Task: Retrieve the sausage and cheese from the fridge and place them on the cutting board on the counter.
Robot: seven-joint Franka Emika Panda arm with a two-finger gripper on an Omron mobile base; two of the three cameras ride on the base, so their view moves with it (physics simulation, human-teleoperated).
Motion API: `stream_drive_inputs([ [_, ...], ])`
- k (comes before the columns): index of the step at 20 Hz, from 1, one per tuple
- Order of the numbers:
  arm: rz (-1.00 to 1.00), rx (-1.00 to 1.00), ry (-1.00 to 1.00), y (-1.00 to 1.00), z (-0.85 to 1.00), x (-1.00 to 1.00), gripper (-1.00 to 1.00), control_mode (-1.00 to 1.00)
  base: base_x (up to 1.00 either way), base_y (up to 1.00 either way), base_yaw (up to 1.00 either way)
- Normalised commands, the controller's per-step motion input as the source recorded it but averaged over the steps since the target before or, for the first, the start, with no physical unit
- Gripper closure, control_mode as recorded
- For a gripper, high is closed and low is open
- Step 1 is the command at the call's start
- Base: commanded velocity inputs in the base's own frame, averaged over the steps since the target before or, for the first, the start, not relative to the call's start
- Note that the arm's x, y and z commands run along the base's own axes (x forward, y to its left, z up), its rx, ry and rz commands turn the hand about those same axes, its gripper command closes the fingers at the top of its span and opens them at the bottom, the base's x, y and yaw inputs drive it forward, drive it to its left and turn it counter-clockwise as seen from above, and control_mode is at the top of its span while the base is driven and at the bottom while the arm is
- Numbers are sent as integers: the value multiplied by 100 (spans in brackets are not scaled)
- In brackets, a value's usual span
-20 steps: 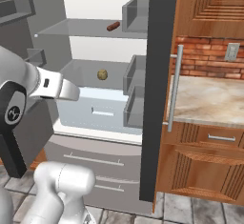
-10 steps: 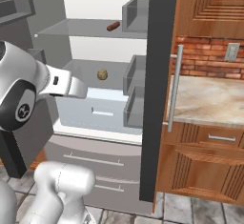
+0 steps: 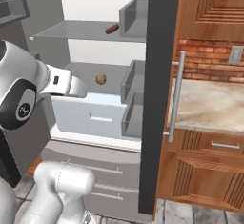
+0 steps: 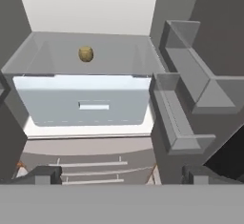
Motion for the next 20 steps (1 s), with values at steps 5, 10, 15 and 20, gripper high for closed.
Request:
stream_drive_inputs([
  [5,0,0,0,0,0,0,-100,100,49,1,0],
  [10,0,0,0,0,0,0,-100,100,55,0,0],
  [15,0,0,0,0,0,0,-100,100,56,2,0],
  [20,0,0,0,0,0,0,-100,100,60,6,0],
])
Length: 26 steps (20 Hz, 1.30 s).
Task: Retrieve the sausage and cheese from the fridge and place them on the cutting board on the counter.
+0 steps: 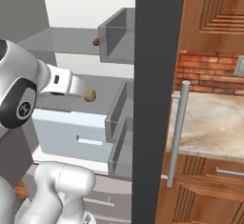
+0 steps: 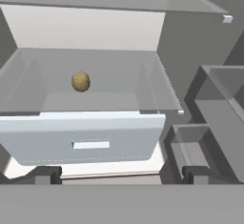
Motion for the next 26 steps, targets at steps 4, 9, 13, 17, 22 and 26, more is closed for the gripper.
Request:
stream_drive_inputs([
  [4,0,0,0,0,0,0,-100,100,36,17,2],
  [9,3,-1,4,12,-12,6,-100,-100,6,18,3],
  [13,9,-3,12,47,-31,15,-100,-100,0,0,0],
  [17,9,-2,15,40,-30,16,-100,-100,0,0,0],
  [22,7,0,11,4,-29,25,-100,-100,0,0,0],
  [26,5,0,9,0,-37,48,-100,-100,0,0,0],
])
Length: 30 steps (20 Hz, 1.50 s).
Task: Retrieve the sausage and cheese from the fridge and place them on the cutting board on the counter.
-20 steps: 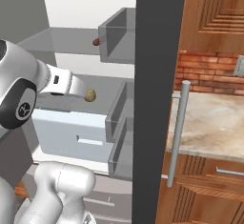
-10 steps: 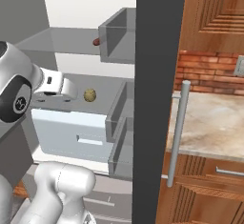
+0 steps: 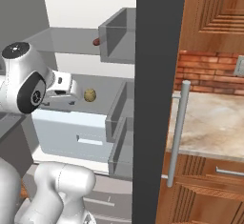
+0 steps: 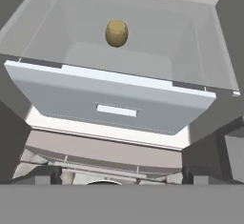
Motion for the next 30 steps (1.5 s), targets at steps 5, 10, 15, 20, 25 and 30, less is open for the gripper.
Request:
stream_drive_inputs([
  [5,3,0,0,8,-33,58,-100,-100,0,0,0],
  [10,0,0,-2,7,-31,37,-100,-100,0,0,0],
  [15,0,4,-2,6,-18,33,-100,-100,0,0,0],
  [20,-7,7,-1,13,-1,22,-100,-100,0,0,0],
  [25,-10,4,-1,11,0,11,-100,-100,0,0,0],
  [30,-9,0,0,1,-6,15,-100,-100,0,0,0],
])
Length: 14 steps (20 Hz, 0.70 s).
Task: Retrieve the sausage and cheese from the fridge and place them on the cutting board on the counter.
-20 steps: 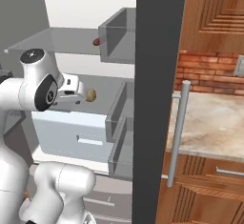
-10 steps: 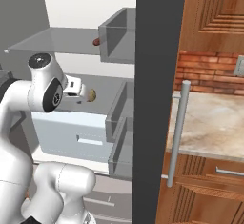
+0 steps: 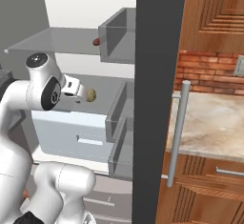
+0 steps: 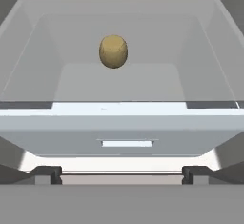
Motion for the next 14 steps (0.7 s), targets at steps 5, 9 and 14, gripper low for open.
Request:
stream_drive_inputs([
  [5,-1,0,0,0,-20,29,-100,-100,0,0,0],
  [9,0,0,0,0,-27,35,-100,-100,0,0,0],
  [14,0,0,0,0,-13,33,-100,-100,0,0,0],
])
